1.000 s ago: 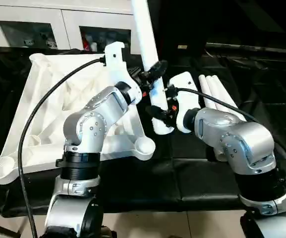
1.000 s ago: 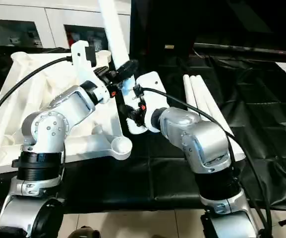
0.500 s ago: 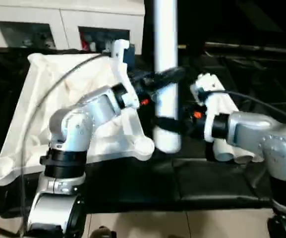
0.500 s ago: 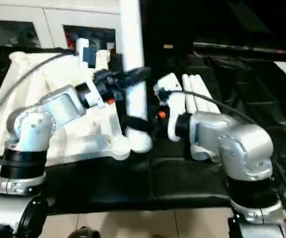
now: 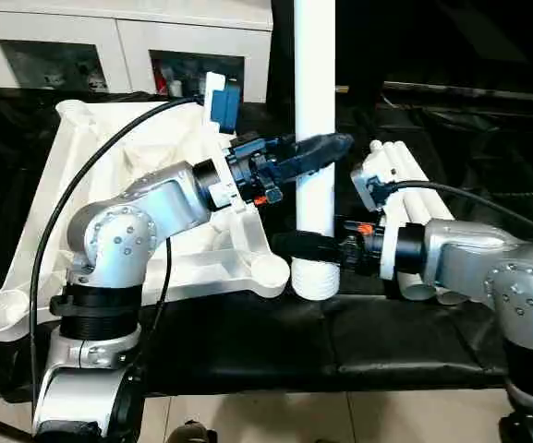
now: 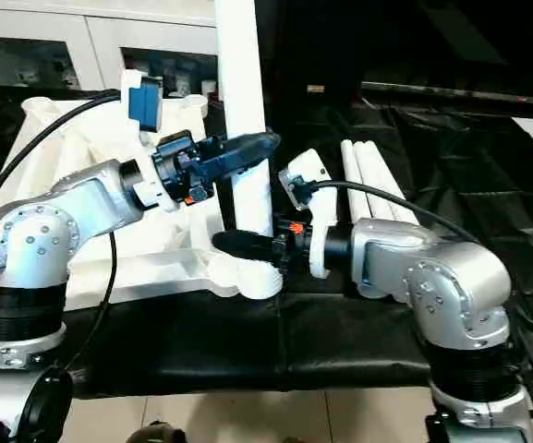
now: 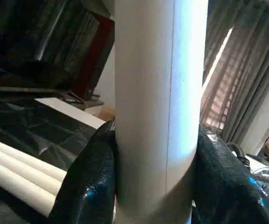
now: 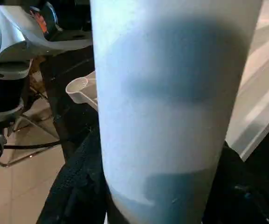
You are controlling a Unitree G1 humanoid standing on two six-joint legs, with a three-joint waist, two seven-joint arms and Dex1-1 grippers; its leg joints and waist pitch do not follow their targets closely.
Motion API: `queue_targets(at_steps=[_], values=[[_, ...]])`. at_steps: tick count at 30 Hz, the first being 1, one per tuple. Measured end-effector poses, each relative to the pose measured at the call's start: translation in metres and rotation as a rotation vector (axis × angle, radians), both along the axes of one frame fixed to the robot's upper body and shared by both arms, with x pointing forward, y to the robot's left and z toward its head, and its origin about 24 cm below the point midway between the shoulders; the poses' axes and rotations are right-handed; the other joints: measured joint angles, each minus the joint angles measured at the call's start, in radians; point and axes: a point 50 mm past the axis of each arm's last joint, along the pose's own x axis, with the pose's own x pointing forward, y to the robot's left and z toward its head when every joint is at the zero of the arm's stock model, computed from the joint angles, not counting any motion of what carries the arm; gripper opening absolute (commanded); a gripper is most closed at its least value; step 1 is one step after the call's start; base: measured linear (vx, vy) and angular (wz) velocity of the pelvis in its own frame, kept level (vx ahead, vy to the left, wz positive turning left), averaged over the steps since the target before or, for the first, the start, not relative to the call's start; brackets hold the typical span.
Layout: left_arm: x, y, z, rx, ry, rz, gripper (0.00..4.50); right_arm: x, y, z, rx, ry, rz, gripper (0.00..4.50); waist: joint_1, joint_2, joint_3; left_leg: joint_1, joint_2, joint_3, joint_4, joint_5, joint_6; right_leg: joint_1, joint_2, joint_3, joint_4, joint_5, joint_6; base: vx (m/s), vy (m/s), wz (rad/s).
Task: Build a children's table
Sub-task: Pick table leg
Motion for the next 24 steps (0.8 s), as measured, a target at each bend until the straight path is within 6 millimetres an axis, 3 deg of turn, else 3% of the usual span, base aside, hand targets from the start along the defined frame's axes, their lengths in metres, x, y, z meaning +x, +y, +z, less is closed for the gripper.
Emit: queue_targets(at_steps=[2,4,7,9,11,13,24], values=[[0.000,0.001,0.000,0.001,-0.002,0.004,1.85,0.001,0.002,0.000,0.005,-0.001,-0.004,1.95,0.000,0.000,0.000,0.000,0.000,0.000,0.000,0.000,0.000,0.000,0.000,0.000,0.000,0.000,0.000,0.000,0.000,0.00],[0.003,0.000,0.000,0.005,0.004,0.043,2.54,0.004,0.004,-0.002,0.017,-0.007,-0.022,1.93,0.001,-0.002,0.000,0.000,0.000,0.000,0.000,0.000,0.000,0.000,0.000,0.000,0.000,0.000,0.000,0.000,0.000,0.00],[0.011,-0.006,-0.002,0.025,0.039,0.158,2.57,0.015,0.003,-0.004,-0.022,-0.032,-0.123,1.93,0.002,-0.004,0.000,-0.001,0.000,0.000,0.001,0.000,0.000,0.000,0.000,0.000,0.000,0.000,0.000,0.000,0.000,0.00],[0.015,-0.007,-0.004,0.047,0.049,0.234,2.92,0.019,0.002,-0.006,-0.049,-0.045,-0.175,1.93,0.000,-0.004,0.000,-0.001,0.000,0.000,0.001,0.000,0.000,0.000,0.000,0.000,-0.001,0.001,0.001,0.000,0.000,0.00],[0.017,-0.009,-0.005,0.055,0.062,0.273,2.96,0.021,0.002,-0.007,-0.065,-0.050,-0.200,1.93,-0.001,-0.004,0.000,-0.001,0.000,0.000,0.000,0.000,0.000,0.000,0.000,0.000,-0.001,0.001,0.001,0.000,0.000,0.00],[0.018,-0.010,-0.005,0.056,0.069,0.308,2.96,0.022,0.003,-0.009,-0.065,-0.044,-0.207,1.93,-0.001,-0.004,0.000,-0.001,0.000,0.000,0.000,0.000,0.000,-0.001,0.000,0.000,-0.001,0.001,0.001,0.000,0.000,0.00],[0.020,-0.007,0.002,0.031,0.054,0.328,2.04,0.026,0.007,-0.006,-0.088,-0.116,-0.208,1.93,0.000,-0.004,0.000,-0.001,0.000,0.000,0.000,0.000,0.000,-0.001,0.000,0.000,-0.001,0.001,0.001,0.000,0.000,0.00]])
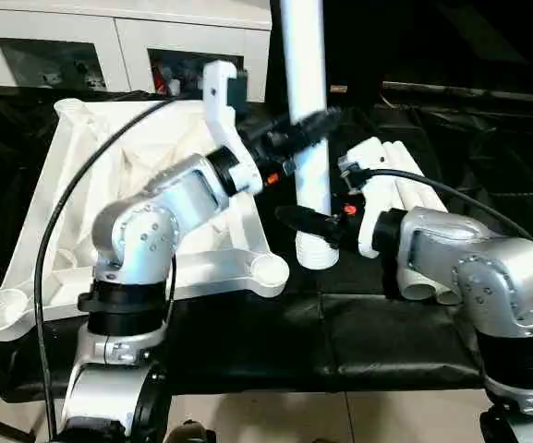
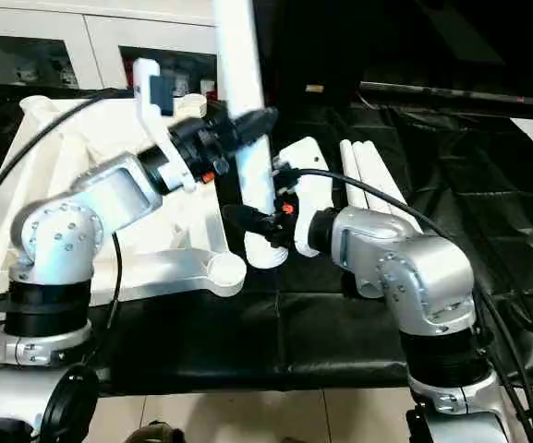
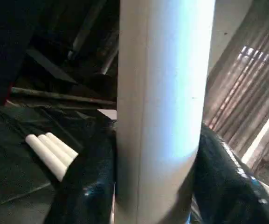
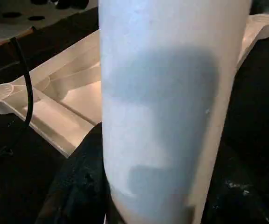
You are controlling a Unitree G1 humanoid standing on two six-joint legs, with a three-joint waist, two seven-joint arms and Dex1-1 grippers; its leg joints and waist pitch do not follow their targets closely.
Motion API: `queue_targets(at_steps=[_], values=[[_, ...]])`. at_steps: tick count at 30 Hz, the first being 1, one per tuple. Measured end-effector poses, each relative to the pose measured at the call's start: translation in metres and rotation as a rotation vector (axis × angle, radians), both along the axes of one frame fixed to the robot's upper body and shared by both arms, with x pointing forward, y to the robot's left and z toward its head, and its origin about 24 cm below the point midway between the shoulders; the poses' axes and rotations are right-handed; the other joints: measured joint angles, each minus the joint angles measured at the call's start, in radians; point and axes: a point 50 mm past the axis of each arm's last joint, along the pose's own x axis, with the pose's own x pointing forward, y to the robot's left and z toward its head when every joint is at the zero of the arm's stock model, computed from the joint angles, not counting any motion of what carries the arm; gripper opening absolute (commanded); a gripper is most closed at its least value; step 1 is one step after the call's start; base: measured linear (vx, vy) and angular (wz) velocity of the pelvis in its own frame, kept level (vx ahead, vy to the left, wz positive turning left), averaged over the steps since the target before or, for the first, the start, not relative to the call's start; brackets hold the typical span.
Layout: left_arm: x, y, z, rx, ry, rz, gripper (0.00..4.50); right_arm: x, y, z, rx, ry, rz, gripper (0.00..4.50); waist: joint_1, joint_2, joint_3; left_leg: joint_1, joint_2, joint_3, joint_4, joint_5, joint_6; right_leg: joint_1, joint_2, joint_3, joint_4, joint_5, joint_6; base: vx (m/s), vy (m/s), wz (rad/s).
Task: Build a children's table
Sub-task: Pick table leg
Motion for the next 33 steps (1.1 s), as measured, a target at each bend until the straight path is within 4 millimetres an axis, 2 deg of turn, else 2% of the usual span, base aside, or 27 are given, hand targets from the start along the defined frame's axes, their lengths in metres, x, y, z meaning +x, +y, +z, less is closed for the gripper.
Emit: queue_targets(at_steps=[1,3,8,12,17,33], values=[[0.000,0.000,0.001,0.000,-0.003,0.001,1.99,0.000,0.001,0.000,0.006,-0.003,0.003,2.28,0.000,0.000,0.000,0.000,0.000,0.000,0.000,0.000,0.000,0.000,0.000,0.000,0.000,0.000,0.000,0.000,0.000,0.00],[0.000,0.002,0.003,0.008,-0.015,-0.002,1.90,0.001,0.002,0.001,0.042,0.007,0.014,2.63,0.000,0.000,0.000,0.000,0.000,0.000,0.000,0.000,0.000,0.000,0.000,0.000,0.000,0.000,0.000,0.000,0.000,0.00],[0.002,0.006,0.002,0.035,-0.010,-0.027,1.83,0.002,-0.004,0.017,0.091,-0.025,0.044,2.98,0.001,0.000,0.000,0.000,0.000,0.000,0.000,0.000,0.000,0.000,0.000,0.000,0.000,0.000,0.000,0.000,0.000,0.00],[0.001,0.003,0.000,0.050,-0.001,-0.047,1.83,0.001,-0.015,0.020,0.085,-0.023,0.054,3.29,0.003,0.000,0.000,-0.001,0.000,0.000,0.000,0.000,0.000,0.000,0.000,0.000,0.000,0.000,0.000,0.000,0.000,0.00],[-0.001,-0.001,0.006,0.081,-0.028,-0.090,1.83,-0.001,-0.023,0.021,0.093,0.017,0.058,3.29,0.002,0.001,0.000,0.000,0.000,0.000,0.000,0.000,0.000,0.000,0.000,0.000,0.000,0.000,0.000,0.000,0.000,0.00],[-0.003,-0.007,0.006,0.120,-0.052,-0.140,1.83,-0.005,-0.026,0.011,0.082,0.123,0.063,3.29,0.002,0.001,0.000,0.000,0.000,0.000,0.000,0.000,0.000,0.000,0.000,0.000,0.000,0.000,-0.001,0.000,0.000,0.00]])
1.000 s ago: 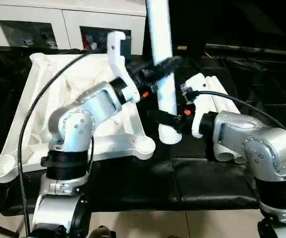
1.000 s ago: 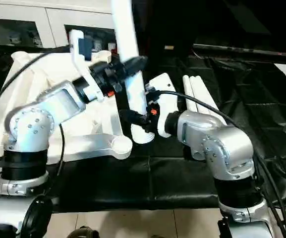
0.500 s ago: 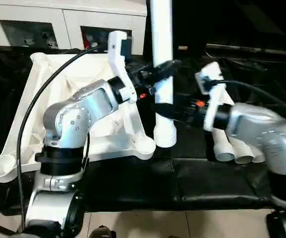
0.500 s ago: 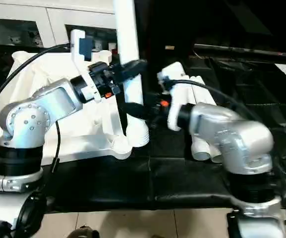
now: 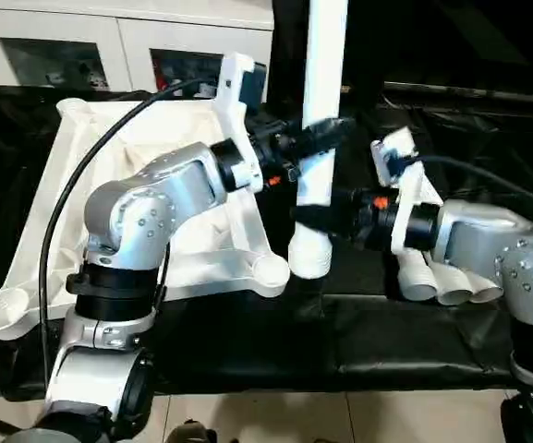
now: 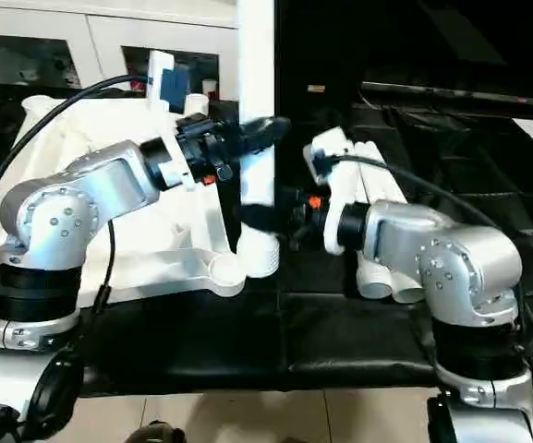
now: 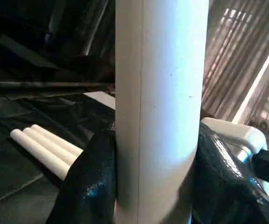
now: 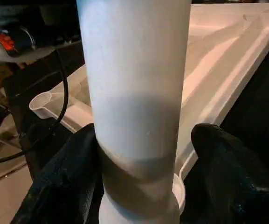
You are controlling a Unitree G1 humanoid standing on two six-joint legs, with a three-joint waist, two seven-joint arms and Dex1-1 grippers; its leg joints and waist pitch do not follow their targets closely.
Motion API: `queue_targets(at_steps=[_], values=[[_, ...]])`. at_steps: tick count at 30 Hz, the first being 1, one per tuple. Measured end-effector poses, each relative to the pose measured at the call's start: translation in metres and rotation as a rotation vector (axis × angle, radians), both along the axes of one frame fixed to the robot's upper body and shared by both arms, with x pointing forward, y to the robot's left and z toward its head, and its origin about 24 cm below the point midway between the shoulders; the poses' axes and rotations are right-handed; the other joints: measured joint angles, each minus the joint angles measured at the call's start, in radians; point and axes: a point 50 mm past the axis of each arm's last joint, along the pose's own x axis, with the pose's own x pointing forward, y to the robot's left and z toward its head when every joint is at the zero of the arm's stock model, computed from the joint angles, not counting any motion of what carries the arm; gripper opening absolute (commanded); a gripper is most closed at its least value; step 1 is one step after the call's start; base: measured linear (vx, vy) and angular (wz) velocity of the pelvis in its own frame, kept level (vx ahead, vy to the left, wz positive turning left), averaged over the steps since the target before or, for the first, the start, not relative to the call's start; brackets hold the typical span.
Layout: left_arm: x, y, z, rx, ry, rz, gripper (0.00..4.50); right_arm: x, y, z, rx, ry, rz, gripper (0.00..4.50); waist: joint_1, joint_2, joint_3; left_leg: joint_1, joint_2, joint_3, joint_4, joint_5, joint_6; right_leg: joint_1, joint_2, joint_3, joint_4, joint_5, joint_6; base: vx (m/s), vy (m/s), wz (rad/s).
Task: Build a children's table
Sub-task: Pick table leg
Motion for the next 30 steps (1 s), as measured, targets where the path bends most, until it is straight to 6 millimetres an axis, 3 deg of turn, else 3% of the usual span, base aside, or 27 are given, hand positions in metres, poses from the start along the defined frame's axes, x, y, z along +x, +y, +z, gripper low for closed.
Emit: queue_targets(at_steps=[7,20,27,30], values=[[-0.0005,0.0009,0.0003,0.001,-0.005,-0.012,1.83,-0.0036,0.0022,-0.0093,-0.037,0.031,0.032,3.29,0.000,0.000,0.000,0.000,0.000,0.000,0.000,0.000,0.000,0.000,0.000,0.000,0.000,0.000,0.000,0.000,0.000,0.00],[-0.0049,-0.0014,0.0017,0.001,-0.010,-0.064,1.83,-0.0047,0.0057,-0.0069,-0.035,-0.001,0.052,3.29,0.000,0.000,0.000,0.000,0.000,0.000,0.000,0.000,0.000,0.000,0.000,0.000,0.000,0.000,0.000,0.000,0.000,0.00],[-0.0060,-0.0042,0.0006,0.012,-0.010,-0.077,1.83,-0.0057,0.0084,-0.0085,-0.041,0.003,0.069,2.55,0.000,0.000,0.000,0.000,0.000,0.000,0.000,0.000,0.000,0.000,0.000,0.000,0.000,0.000,0.000,0.000,0.000,0.00],[-0.0063,-0.0038,0.0010,0.012,-0.014,-0.081,1.83,-0.0064,0.0093,-0.0081,-0.039,0.001,0.080,2.44,0.000,0.000,0.000,0.000,0.000,0.000,0.000,0.000,0.000,0.000,0.000,0.000,0.000,0.000,0.000,0.000,0.000,0.00]])
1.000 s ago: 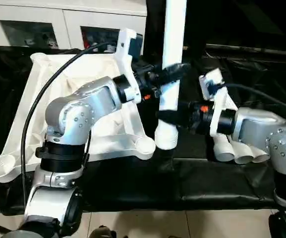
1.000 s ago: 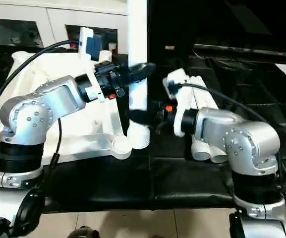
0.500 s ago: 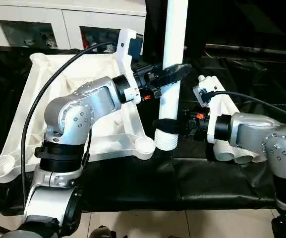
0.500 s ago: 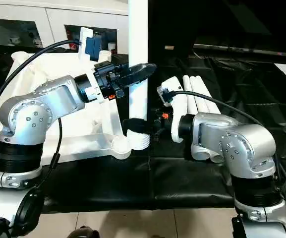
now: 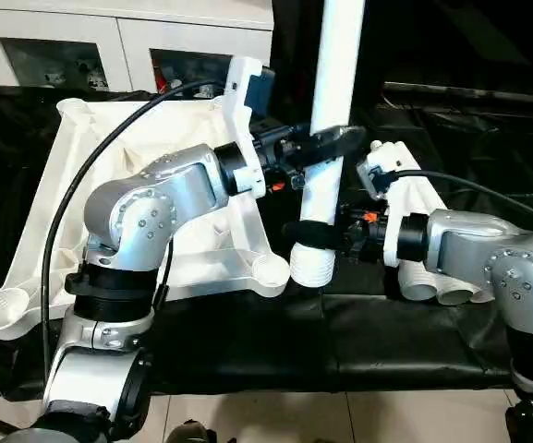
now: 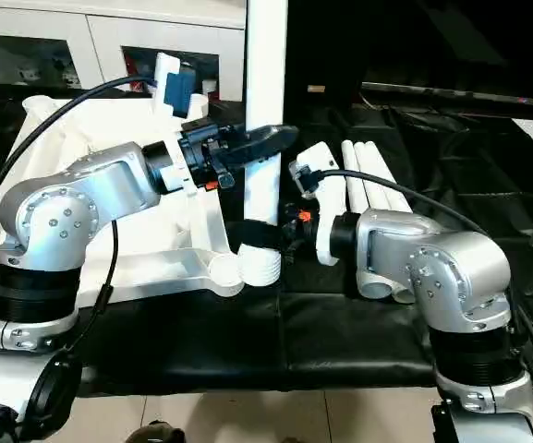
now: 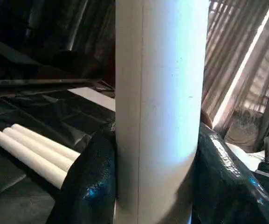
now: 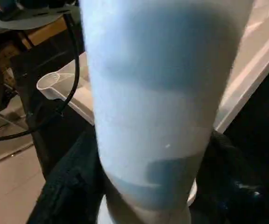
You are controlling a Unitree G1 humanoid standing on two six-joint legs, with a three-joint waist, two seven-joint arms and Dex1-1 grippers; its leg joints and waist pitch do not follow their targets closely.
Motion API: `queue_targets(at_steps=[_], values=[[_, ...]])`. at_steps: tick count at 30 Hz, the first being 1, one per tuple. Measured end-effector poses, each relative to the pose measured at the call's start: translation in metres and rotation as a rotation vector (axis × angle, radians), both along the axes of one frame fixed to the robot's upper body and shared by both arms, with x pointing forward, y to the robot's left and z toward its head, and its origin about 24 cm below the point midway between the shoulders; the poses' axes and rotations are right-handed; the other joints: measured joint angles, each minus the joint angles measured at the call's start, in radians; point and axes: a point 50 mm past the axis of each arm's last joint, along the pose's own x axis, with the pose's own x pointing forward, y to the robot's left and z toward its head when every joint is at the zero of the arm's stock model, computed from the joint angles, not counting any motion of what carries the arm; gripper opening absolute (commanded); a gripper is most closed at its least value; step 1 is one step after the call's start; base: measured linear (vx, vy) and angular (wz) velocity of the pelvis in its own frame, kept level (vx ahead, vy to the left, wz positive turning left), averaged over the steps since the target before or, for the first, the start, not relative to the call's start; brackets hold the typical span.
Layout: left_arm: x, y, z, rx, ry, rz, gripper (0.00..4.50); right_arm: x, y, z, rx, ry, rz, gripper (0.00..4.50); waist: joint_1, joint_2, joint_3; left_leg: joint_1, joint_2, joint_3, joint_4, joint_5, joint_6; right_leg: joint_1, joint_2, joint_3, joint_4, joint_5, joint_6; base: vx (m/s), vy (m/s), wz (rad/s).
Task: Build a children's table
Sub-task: Pick table leg
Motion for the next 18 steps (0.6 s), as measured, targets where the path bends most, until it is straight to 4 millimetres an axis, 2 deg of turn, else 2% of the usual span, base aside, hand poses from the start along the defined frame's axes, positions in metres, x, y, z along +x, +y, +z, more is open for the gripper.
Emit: queue_targets(at_steps=[6,18], values=[[0.0001,0.0010,-0.0001,0.004,-0.001,0.000,1.83,-0.0004,0.0013,-0.0006,-0.001,-0.003,0.008,1.97,0.000,0.000,0.000,0.000,0.000,0.000,0.000,0.000,0.000,0.000,0.000,0.000,0.000,0.000,0.000,0.000,0.000,0.00],[-0.0001,0.0011,-0.0001,0.005,-0.002,-0.005,1.83,-0.0008,0.0015,-0.0013,-0.001,-0.009,0.009,1.90,0.000,0.000,0.000,0.000,0.000,0.000,0.000,0.000,0.000,0.000,0.000,0.000,0.000,0.000,0.000,0.000,0.000,0.00]])
